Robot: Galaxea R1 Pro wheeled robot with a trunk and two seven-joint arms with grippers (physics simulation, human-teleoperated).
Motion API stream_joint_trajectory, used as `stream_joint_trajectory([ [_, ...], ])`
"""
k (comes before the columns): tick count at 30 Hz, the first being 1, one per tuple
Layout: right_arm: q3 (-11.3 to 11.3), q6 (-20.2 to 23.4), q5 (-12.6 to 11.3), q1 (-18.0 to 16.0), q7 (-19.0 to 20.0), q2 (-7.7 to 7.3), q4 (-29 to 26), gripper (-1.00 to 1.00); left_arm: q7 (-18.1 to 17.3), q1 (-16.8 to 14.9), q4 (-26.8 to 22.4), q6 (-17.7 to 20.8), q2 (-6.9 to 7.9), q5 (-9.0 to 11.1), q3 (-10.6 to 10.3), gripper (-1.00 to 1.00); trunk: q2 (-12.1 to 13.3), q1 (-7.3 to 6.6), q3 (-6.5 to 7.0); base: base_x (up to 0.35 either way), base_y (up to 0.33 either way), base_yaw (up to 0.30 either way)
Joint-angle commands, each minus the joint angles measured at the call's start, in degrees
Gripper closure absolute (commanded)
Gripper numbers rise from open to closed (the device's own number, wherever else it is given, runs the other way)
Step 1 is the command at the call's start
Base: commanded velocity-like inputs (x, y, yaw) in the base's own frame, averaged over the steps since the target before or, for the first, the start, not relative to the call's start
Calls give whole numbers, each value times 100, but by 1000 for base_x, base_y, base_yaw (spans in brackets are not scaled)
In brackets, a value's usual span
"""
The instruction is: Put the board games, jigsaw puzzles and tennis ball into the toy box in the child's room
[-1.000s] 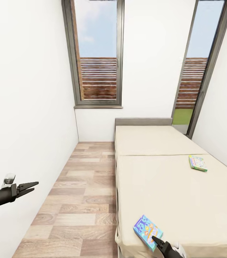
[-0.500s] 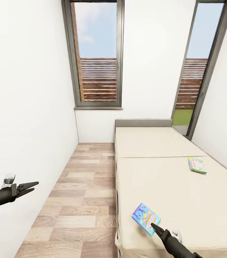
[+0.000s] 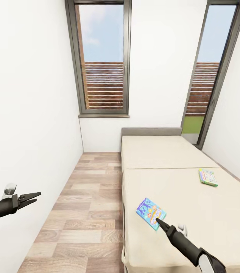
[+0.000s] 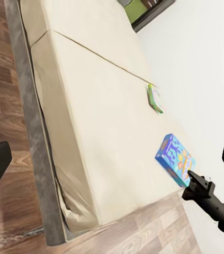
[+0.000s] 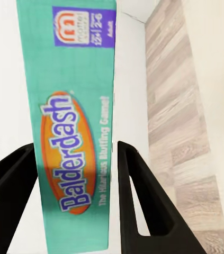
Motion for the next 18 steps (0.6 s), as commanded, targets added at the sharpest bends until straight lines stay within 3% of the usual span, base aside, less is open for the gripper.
stream_joint_trajectory([
  [1, 47, 52, -11, -3, 19, 2, -122, 100, -52, -6, -4, 58, -15, -61, 7, -100, 39, -23, 12, 0, 0, 0],
  [4, 182, 70, -13, -3, 29, 3, -307, 100, -52, -6, -4, 58, -43, -61, -29, -100, 159, -89, 66, 0, 0, 0],
  [9, 693, 73, -48, 4, 73, -3, -660, 100, -52, -6, -4, 65, -81, -61, -244, -100, 359, -199, 156, 0, 0, 0],
  [14, 896, 82, -72, 5, 304, -19, -733, 100, -52, -6, -4, 74, -113, -61, -363, -100, 560, -309, 246, 0, 0, 0],
  [18, 912, 104, -89, 7, 589, -76, -744, 100, -52, -6, -4, 69, -123, -61, -387, -100, 720, -396, 317, 0, 0, 0],
])
